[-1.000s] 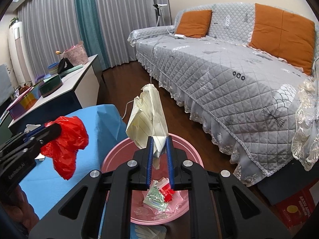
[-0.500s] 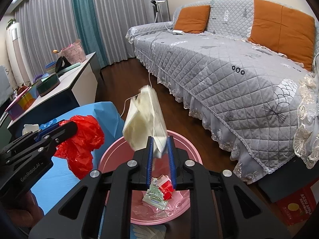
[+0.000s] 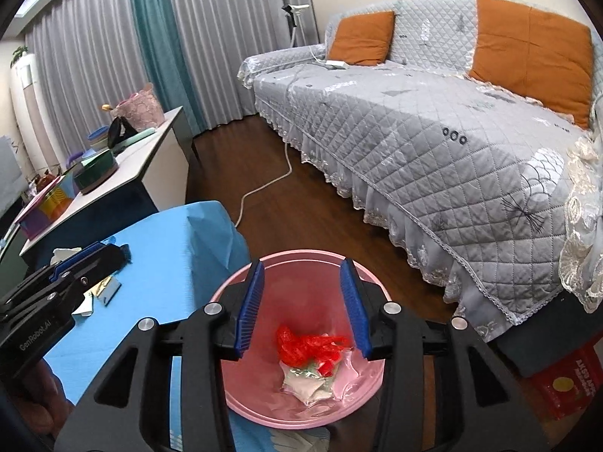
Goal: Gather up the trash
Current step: 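Open both grippers to drop the red bag and tissue into the bin, then move both grippers back over the table toward the remaining trash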
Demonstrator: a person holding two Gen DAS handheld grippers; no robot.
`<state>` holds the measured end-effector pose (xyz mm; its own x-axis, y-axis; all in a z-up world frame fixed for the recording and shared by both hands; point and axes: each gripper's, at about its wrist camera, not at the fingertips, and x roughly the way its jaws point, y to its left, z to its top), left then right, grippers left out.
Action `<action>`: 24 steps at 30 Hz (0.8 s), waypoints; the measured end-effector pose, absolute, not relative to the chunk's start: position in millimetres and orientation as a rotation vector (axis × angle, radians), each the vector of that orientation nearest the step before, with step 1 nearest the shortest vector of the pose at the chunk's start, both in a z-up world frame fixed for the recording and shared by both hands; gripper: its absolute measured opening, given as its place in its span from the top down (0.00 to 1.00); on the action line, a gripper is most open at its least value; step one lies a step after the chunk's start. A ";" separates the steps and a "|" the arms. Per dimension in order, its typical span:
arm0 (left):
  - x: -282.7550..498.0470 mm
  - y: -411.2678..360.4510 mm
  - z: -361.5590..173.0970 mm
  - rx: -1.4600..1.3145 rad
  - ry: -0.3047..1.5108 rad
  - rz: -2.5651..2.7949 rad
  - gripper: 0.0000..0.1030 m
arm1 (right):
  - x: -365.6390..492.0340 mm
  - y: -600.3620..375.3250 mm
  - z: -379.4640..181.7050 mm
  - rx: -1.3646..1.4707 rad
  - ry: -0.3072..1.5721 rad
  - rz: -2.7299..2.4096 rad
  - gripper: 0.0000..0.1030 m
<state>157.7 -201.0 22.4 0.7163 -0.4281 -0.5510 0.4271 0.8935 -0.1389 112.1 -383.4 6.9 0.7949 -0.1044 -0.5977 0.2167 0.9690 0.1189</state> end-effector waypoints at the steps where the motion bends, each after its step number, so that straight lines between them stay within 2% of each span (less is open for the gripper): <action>1: 156.9 -195.4 23.4 -0.008 0.608 -0.466 0.71 | 113.4 -379.0 6.3 0.179 0.630 -0.169 0.59; 10: 150.6 -132.4 36.7 -0.055 0.566 -0.396 0.71 | 124.1 -332.0 7.4 0.148 0.628 -0.111 0.59; 24: 152.8 -9.7 24.3 -0.144 0.591 -0.151 0.71 | 137.6 -239.9 14.0 0.088 0.629 0.019 0.59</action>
